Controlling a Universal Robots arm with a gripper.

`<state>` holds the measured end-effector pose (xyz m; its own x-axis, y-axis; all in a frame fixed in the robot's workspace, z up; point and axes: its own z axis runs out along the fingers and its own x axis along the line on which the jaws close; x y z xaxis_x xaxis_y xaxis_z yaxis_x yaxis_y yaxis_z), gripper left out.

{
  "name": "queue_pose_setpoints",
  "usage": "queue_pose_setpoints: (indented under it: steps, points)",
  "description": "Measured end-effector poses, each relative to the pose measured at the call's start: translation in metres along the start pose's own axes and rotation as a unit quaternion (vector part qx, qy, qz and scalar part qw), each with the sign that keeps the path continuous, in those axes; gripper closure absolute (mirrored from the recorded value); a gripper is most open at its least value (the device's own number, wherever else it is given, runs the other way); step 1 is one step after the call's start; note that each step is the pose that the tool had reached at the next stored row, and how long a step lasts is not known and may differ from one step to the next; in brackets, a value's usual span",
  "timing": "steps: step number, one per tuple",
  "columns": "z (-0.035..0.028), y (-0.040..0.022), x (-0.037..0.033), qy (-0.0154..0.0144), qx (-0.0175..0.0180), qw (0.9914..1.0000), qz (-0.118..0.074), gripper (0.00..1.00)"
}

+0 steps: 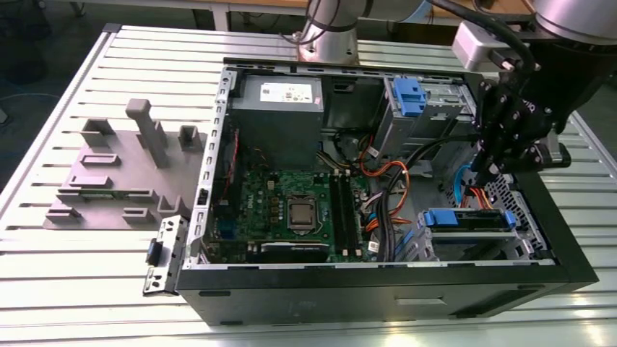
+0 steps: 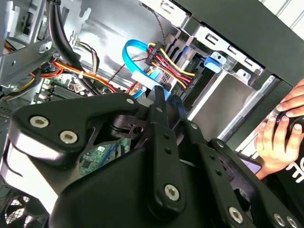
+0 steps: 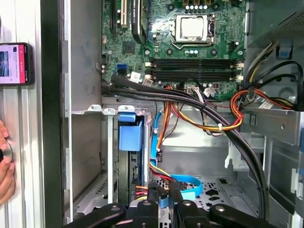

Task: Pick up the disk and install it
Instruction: 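Insert the second disk wire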

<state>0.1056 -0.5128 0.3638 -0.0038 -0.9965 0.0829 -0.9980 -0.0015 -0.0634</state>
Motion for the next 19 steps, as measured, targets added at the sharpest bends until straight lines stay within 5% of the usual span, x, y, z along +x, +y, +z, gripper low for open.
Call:
queue_pose_setpoints:
  steps: [6,14,19]
  points:
    - [0.0064,0.0004,-0.0005,0.005,0.0,0.99999,0.0,0.76]
    - [0.0185,0.0008,-0.0015,0.005,0.0,0.99999,0.0,0.76]
    - [0.0191,0.0007,-0.0016,0.0051,0.0,0.99999,0.0,0.84]
